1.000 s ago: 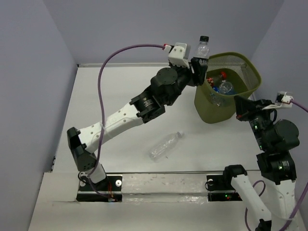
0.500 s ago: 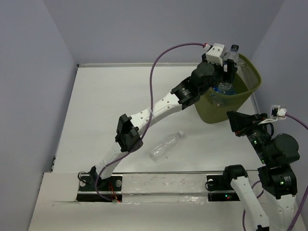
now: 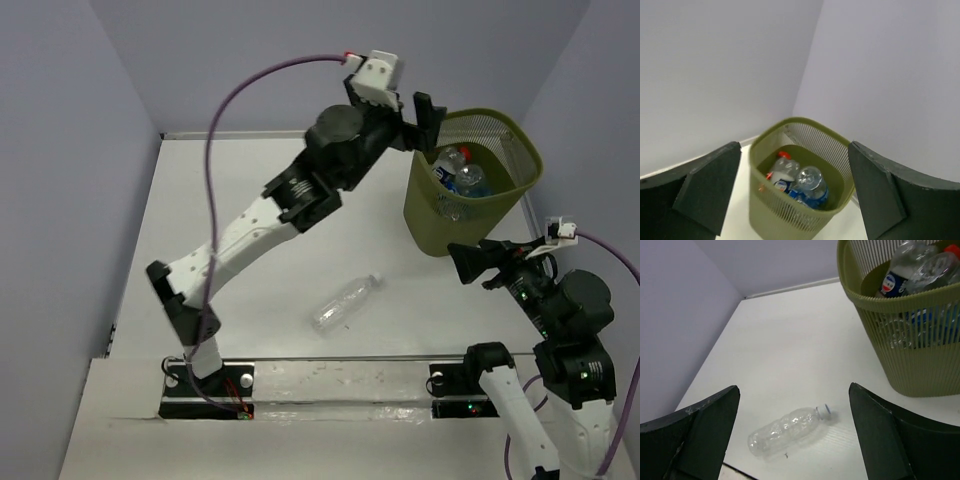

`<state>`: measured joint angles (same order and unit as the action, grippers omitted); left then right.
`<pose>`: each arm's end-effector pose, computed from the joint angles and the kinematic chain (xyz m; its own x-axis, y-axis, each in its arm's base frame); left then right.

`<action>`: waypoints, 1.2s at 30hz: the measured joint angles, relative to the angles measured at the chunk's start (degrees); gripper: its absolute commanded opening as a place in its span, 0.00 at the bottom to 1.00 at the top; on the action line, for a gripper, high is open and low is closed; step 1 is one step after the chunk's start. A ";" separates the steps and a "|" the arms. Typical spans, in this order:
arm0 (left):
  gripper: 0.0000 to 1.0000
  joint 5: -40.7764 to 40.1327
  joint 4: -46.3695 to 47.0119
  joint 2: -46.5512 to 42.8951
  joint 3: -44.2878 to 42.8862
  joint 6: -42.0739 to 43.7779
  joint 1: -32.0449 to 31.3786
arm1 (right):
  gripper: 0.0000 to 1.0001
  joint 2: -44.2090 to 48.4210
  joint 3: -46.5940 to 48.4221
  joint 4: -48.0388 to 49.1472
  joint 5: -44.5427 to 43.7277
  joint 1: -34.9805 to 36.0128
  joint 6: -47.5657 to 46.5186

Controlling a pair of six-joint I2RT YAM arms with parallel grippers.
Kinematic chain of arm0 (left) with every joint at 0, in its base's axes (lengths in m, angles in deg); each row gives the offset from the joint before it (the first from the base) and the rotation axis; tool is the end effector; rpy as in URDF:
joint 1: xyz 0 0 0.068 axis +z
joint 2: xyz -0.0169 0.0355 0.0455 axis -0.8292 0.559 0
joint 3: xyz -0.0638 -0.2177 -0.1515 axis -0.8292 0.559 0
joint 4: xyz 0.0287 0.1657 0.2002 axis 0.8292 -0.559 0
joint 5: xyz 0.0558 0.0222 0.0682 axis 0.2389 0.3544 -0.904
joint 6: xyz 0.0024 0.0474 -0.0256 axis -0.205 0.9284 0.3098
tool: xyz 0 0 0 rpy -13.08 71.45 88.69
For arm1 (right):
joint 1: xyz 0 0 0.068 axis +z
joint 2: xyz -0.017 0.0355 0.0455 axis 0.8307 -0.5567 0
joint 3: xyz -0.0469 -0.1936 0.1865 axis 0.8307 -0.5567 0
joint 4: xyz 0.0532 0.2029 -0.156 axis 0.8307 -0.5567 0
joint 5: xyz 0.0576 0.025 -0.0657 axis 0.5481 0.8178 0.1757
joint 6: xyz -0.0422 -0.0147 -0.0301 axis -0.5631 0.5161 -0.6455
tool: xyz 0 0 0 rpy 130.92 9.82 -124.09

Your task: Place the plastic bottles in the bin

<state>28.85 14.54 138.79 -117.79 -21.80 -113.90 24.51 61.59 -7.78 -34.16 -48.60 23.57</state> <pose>0.2205 -0.3343 0.5368 0.0726 -0.3720 -0.9254 0.7088 0.6720 -0.2145 0.0484 0.0155 0.3898 -0.1797 0.3721 -0.9106 -0.3379 0.8460 0.4124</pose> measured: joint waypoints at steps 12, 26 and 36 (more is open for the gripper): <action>0.99 -14.51 0.28 -49.68 42.21 -2.69 -0.52 | 0.96 3.06 -22.62 1.27 8.61 0.00 14.38; 0.99 -19.78 -18.10 -62.51 69.94 -13.73 -0.57 | 0.98 -6.27 -36.09 15.96 4.39 13.70 28.70; 0.99 -21.79 -19.04 -68.15 72.00 -14.05 -0.57 | 1.00 -31.19 -36.28 34.73 -13.73 36.52 38.27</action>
<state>7.06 -4.50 70.64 -45.80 -35.85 -114.47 -6.68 25.31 26.95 -47.88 -12.07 61.84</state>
